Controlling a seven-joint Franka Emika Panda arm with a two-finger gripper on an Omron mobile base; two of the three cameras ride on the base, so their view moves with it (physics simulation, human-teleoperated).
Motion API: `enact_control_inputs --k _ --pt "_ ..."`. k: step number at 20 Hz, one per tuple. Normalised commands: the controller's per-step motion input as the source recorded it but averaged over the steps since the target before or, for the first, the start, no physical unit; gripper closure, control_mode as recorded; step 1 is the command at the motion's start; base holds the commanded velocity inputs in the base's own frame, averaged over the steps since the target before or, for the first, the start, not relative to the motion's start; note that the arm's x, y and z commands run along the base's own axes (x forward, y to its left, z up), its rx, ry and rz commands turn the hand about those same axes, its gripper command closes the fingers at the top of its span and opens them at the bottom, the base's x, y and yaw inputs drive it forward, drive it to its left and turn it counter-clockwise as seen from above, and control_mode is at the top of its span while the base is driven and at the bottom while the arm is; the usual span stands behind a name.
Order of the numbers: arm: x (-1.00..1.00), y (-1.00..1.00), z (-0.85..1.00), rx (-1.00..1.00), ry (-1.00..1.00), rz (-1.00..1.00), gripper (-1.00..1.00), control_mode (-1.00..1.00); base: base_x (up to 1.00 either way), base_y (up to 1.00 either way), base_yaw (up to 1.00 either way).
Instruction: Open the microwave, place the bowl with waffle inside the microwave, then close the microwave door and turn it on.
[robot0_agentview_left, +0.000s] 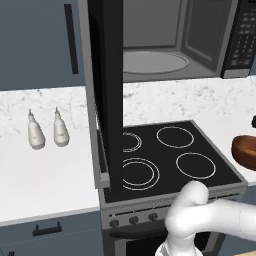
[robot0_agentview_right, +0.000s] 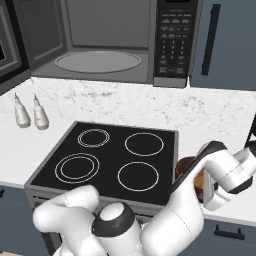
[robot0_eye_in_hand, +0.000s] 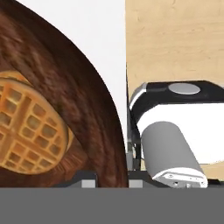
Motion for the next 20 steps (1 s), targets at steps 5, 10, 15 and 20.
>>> enact_control_inputs --k 5,10,15,20 --pt "-0.37 1.0 0.37 0.0 -0.3 0.28 1.0 -1.0 0.0 0.0 0.0" --pt "-0.12 1.0 0.49 0.0 -0.28 0.25 1.0 -1.0 0.0 0.0 0.0" --pt "-0.03 1.0 0.87 0.0 -0.35 0.23 1.0 -1.0 0.0 0.0 0.0" --pt "0.0 1.0 1.0 0.0 -0.37 0.21 1.0 -1.0 0.0 0.0 0.0"
